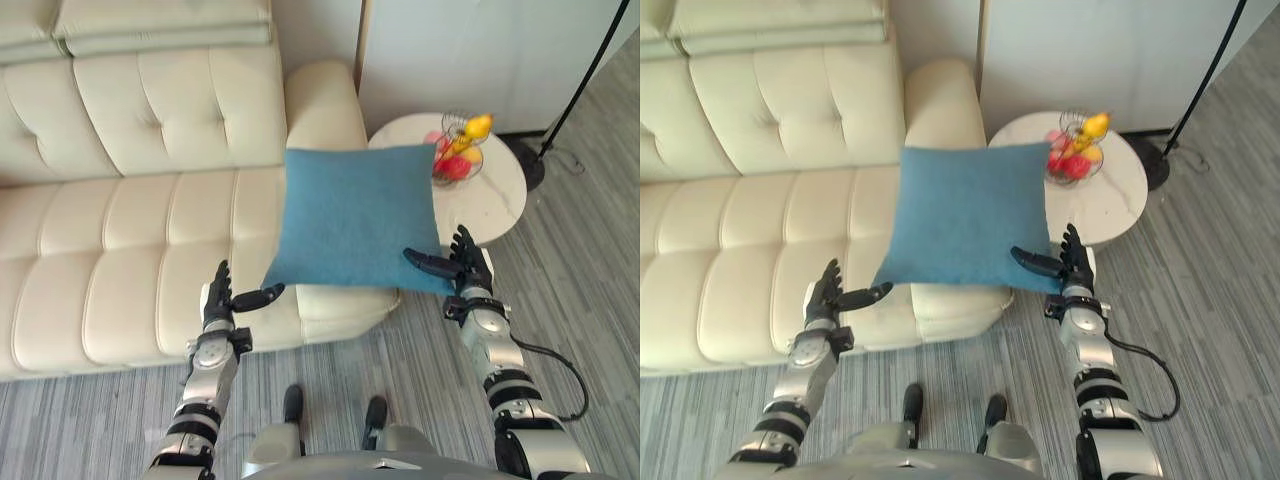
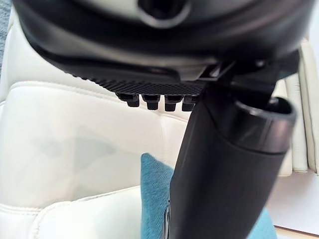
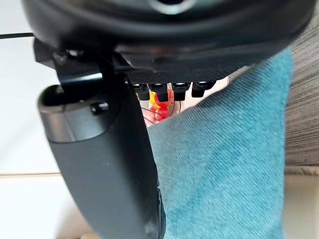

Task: Pick up cushions and gather them together orderly.

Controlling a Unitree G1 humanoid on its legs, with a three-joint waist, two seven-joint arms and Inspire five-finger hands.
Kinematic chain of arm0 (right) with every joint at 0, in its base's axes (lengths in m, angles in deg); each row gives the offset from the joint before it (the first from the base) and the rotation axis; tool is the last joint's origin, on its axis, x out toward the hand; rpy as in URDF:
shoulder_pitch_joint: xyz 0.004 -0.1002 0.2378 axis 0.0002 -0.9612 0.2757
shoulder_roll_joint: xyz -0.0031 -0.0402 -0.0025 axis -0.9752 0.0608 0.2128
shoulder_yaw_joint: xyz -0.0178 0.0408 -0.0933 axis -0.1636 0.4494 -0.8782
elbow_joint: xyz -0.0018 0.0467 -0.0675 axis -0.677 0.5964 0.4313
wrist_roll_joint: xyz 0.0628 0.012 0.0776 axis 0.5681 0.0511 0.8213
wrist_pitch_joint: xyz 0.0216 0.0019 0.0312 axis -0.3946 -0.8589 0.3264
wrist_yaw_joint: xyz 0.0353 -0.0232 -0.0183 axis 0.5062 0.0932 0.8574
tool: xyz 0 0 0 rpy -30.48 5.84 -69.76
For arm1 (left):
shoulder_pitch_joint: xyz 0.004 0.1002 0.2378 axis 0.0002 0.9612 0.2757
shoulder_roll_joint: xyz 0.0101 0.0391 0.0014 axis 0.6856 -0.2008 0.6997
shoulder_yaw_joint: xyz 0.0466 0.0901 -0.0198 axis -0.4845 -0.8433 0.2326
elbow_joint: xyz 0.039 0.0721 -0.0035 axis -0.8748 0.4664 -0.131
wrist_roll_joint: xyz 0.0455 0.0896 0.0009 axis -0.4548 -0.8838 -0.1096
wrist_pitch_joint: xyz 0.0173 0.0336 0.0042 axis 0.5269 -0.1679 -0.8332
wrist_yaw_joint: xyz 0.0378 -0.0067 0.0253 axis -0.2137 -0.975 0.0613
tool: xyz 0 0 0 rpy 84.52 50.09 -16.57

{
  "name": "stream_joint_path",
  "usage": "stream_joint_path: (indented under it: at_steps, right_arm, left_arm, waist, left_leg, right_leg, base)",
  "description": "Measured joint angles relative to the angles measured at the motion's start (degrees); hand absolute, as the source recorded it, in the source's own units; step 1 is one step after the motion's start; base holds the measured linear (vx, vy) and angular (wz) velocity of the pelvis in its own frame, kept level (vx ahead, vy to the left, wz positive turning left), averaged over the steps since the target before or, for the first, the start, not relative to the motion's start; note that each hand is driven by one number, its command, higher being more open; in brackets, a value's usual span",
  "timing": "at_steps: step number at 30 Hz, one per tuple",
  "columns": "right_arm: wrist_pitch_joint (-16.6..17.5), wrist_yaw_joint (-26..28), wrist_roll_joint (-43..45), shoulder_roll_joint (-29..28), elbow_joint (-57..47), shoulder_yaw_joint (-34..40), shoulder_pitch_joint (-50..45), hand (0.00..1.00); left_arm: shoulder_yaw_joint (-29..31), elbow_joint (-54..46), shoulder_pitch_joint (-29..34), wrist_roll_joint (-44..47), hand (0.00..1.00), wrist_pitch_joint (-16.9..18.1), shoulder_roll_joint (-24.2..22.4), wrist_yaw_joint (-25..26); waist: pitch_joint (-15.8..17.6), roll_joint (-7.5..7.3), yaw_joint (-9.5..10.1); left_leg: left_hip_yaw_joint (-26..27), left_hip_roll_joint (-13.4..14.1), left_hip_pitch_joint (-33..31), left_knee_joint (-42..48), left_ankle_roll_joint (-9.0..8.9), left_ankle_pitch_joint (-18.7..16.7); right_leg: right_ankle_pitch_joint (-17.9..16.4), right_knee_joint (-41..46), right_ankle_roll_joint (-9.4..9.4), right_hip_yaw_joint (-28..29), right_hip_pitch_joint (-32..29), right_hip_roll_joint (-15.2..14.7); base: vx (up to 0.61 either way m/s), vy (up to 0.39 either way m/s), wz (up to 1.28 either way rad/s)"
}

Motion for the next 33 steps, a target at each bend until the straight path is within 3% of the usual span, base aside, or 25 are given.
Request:
stream_joint_path:
  at_steps: [2, 10, 11, 12, 23, 33]
  right_arm:
    - [0.0, -0.4, 0.4, -0.3, 0.1, -0.6, 1.5, 1.00]
    - [0.1, -3.8, 2.2, -1.3, 3.6, -1.2, 8.8, 1.00]
    - [0.1, -4.1, 2.4, -1.7, 3.7, -1.2, 9.5, 0.00]
    - [0.3, -4.4, 3.0, -1.9, 3.7, -1.2, 10.0, 0.00]
    - [2.5, -7.3, 7.7, -3.1, 1.8, -3.4, 12.3, 0.00]
    - [3.5, -7.6, 10.1, -3.2, -5.6, -6.9, 9.2, 0.00]
  left_arm:
    - [-0.1, 0.0, -1.5, 0.4, 1.00, 0.0, -0.9, 0.3]
    - [-6.4, 0.0, -10.5, 3.5, 1.00, 0.0, -2.5, 2.2]
    - [-7.1, 0.0, -11.9, 3.5, 1.00, 0.0, -3.0, 2.5]
    - [-7.9, 0.0, -13.2, 3.6, 0.00, 0.0, -3.4, 3.1]
    - [-10.6, 0.0, -21.0, 3.6, 0.00, 1.5, -3.1, 7.5]
    - [-11.6, -5.9, -23.3, 3.8, 0.00, 3.3, -1.9, 9.1]
  waist:
    - [2.3, 0.12, 0.10]
    - [6.1, 0.39, 1.37]
    - [6.7, 0.45, 1.32]
    - [7.3, 0.50, 1.30]
    - [9.9, 0.63, 1.23]
    - [10.2, 0.58, 0.35]
  left_leg:
    - [0.0, 0.3, -0.2, 0.0, 0.03, 0.4]
    - [0.6, 1.1, -7.2, 0.6, -0.40, 2.5]
    - [0.7, 1.1, -7.7, 0.9, -0.52, 2.6]
    - [0.7, 1.2, -7.8, 1.0, -0.54, 2.6]
    - [2.7, 1.7, -10.7, 2.2, -0.87, 2.6]
    - [4.3, 2.0, -9.1, 1.3, -0.96, 2.6]
  right_leg:
    - [0.2, 0.1, -0.09, 0.2, -0.2, 0.0]
    - [0.6, 4.6, -0.79, 1.5, -9.2, 0.2]
    - [0.5, 5.0, -0.87, 1.6, -9.8, 0.2]
    - [0.5, 5.3, -0.92, 1.7, -10.0, 0.2]
    - [-0.2, 8.9, -1.82, 4.0, -15.0, 0.3]
    - [-0.1, 8.6, -1.85, 5.4, -14.5, 0.5]
  base:
    - [-0.14, 0.014, 0.01]
    - [-0.11, -0.004, -0.05]
    - [-0.03, -0.006, -0.06]
    - [-0.03, -0.006, -0.06]
    - [-0.03, -0.009, -0.09]
    - [0.00, 0.000, -0.07]
